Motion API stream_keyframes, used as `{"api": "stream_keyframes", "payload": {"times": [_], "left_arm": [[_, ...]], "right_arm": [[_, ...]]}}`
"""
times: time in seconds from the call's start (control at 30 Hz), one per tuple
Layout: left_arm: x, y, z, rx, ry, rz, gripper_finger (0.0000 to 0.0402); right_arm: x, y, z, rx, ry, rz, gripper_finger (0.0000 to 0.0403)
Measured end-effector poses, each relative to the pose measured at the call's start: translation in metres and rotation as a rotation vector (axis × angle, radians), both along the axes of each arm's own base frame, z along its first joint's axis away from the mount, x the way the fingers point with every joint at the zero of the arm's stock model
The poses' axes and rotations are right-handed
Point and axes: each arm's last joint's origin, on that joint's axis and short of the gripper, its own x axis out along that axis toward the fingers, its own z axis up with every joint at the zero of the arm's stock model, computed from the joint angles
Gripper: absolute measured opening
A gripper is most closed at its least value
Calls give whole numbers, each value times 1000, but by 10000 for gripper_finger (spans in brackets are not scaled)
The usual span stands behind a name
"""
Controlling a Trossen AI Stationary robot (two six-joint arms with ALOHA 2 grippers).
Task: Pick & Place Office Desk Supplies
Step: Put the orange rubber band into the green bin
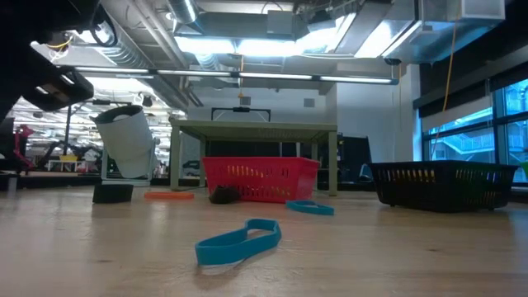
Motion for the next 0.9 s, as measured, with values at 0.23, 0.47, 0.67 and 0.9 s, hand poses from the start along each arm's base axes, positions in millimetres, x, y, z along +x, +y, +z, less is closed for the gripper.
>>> {"api": "stream_keyframes", "payload": {"times": [0.23, 0.47, 0.67, 0.9], "left_arm": [[-1, -1, 0, -5, 10, 3, 88], [-3, -4, 0, -12, 16, -4, 88], [-8, -8, -1, -31, 51, -9, 88], [-9, -13, -6, -24, 78, -13, 88]], "right_arm": [[4, 6, -3, 51, -78, 9, 153], [6, 5, 0, 27, -161, -16, 153], [-1, -6, 1, -41, -70, -92, 153], [0, -9, 13, -24, -189, -74, 152]]}}
